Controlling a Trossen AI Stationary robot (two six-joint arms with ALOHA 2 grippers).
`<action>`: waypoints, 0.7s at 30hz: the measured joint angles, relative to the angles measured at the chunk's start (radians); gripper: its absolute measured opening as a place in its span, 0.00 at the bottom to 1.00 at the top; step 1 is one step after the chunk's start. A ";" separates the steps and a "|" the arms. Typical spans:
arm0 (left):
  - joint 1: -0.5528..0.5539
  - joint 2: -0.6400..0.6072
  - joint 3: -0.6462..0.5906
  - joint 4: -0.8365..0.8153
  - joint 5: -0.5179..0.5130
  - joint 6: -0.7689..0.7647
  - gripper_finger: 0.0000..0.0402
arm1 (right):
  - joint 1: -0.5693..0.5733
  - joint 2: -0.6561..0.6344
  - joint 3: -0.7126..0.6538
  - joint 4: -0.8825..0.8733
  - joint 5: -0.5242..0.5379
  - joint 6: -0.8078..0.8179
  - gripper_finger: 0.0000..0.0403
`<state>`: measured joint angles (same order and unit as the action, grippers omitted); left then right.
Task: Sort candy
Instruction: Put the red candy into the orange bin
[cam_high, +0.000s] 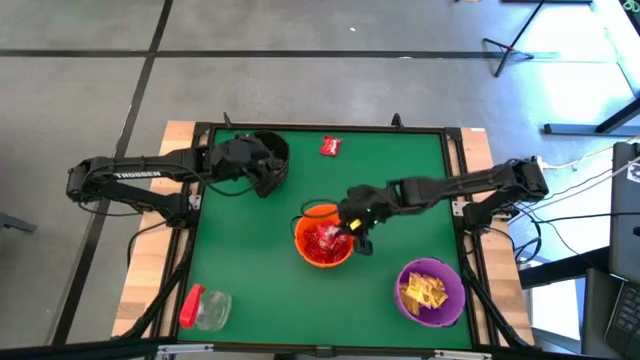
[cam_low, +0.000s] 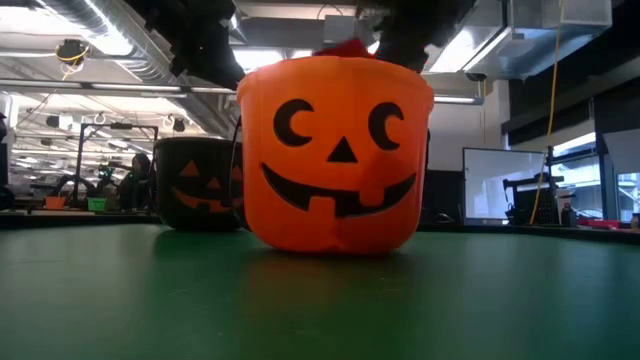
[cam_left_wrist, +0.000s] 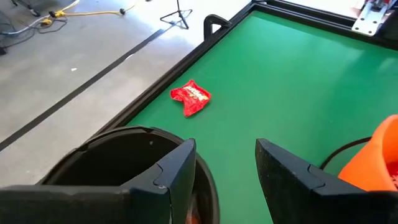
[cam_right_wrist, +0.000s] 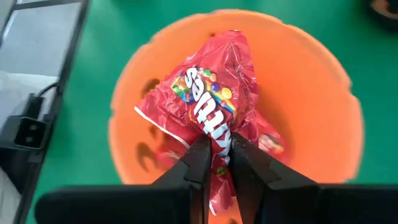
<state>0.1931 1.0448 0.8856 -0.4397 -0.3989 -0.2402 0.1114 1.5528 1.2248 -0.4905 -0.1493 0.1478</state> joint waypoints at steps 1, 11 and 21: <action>-0.004 0.000 0.000 0.000 0.000 -0.005 0.39 | 0.010 0.000 0.000 0.008 0.000 -0.001 0.13; -0.038 0.000 0.000 0.000 0.000 -0.015 0.39 | 0.039 0.001 0.000 0.029 0.054 -0.029 0.15; -0.040 0.000 0.000 0.000 -0.003 -0.015 0.39 | 0.037 0.001 0.000 0.032 0.093 -0.050 0.44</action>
<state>0.1532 1.0451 0.8856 -0.4397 -0.4019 -0.2554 0.1482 1.5536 1.2251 -0.4583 -0.0562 0.0981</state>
